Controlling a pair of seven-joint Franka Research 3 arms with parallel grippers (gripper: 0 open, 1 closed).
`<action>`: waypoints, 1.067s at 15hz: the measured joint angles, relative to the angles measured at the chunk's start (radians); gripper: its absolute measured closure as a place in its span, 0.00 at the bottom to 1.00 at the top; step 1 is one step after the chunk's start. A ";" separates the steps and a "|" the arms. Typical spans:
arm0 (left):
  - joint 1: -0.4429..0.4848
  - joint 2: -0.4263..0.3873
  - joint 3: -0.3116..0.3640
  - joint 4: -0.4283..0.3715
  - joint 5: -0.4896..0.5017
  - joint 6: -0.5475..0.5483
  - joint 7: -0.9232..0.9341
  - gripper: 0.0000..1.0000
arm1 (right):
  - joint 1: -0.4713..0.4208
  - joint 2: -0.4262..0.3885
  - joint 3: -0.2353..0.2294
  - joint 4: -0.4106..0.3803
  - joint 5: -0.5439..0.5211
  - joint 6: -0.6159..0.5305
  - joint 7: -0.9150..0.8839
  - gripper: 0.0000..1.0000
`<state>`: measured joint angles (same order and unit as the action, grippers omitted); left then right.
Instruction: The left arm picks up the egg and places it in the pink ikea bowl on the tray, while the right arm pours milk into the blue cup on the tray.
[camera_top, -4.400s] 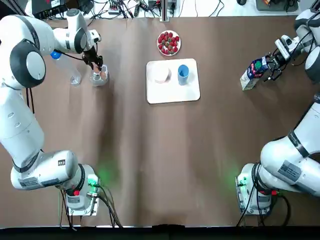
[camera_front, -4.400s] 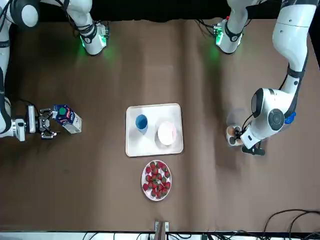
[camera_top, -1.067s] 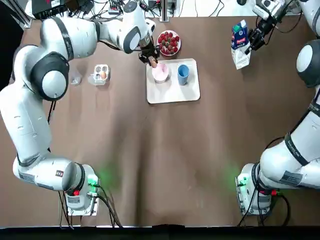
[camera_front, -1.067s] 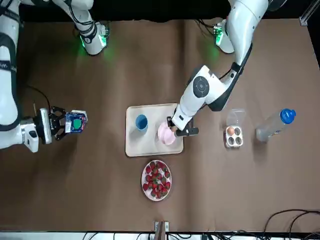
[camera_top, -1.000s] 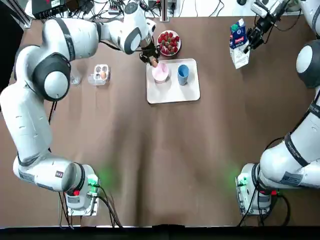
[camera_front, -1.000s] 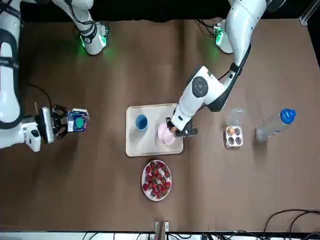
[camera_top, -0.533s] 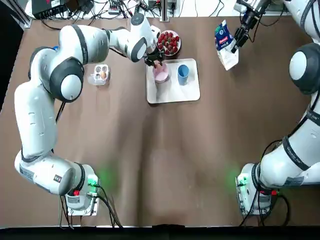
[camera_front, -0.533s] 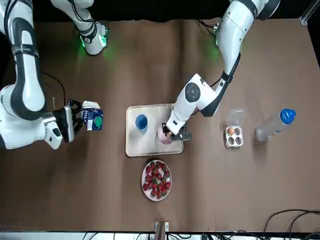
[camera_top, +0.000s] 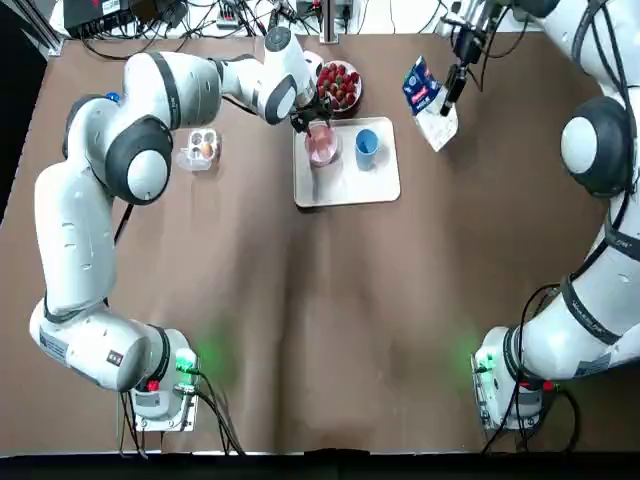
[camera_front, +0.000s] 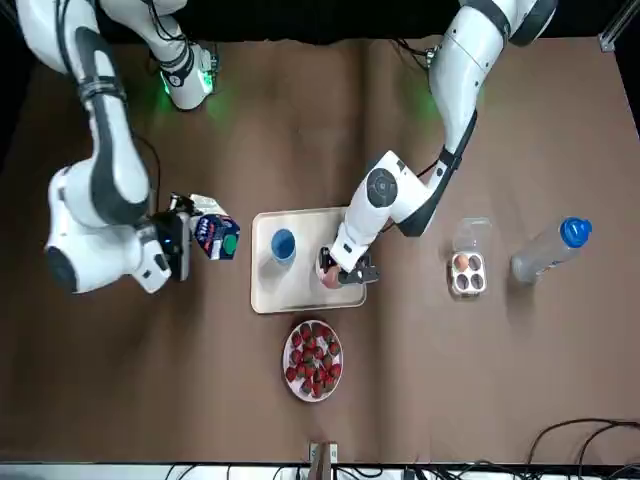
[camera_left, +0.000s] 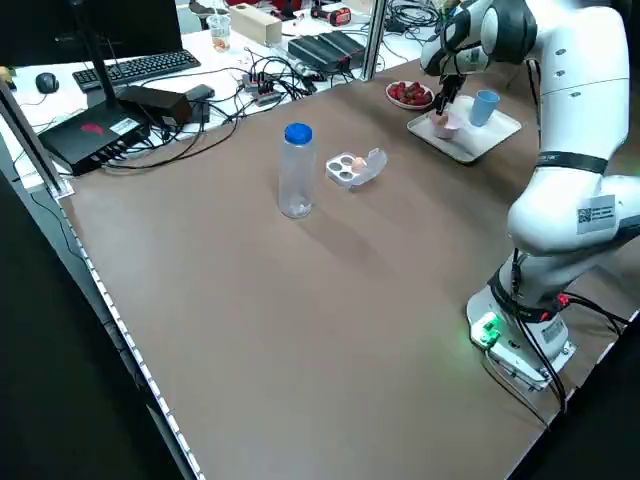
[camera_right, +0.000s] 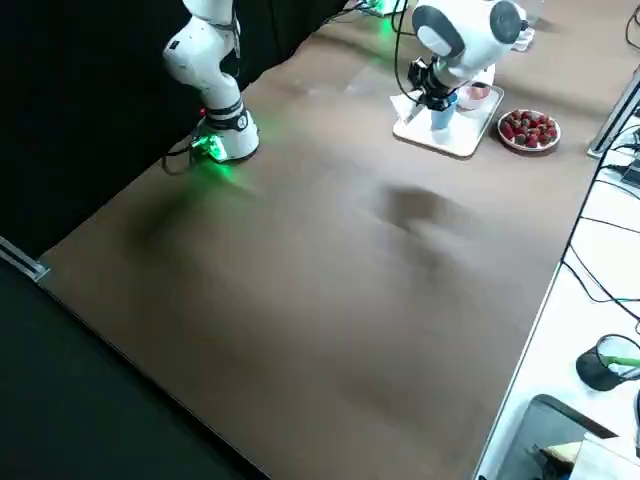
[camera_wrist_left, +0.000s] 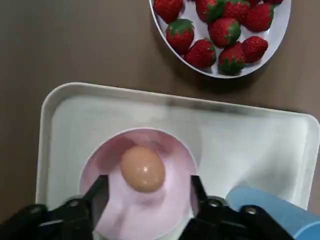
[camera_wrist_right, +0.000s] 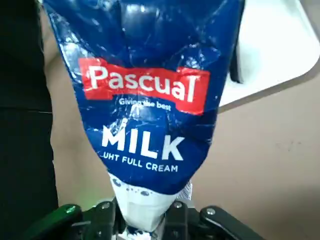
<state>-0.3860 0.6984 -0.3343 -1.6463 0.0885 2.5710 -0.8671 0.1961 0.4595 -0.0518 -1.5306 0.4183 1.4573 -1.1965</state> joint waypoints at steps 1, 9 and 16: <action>-0.002 0.000 0.000 0.003 0.000 0.000 -0.006 0.23 | 0.026 0.000 0.000 0.000 -0.027 0.006 0.037 0.71; 0.090 -0.184 0.024 0.024 0.096 -0.280 0.034 0.00 | 0.219 -0.001 0.000 0.000 -0.245 0.024 0.251 0.80; 0.214 -0.379 0.017 0.025 0.097 -0.662 0.267 0.00 | 0.222 -0.001 -0.012 0.001 -0.259 0.024 0.259 0.80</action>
<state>-0.1721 0.3193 -0.3170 -1.6209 0.1858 1.9085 -0.6001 0.4184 0.4582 -0.0637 -1.5295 0.1597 1.4813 -0.9370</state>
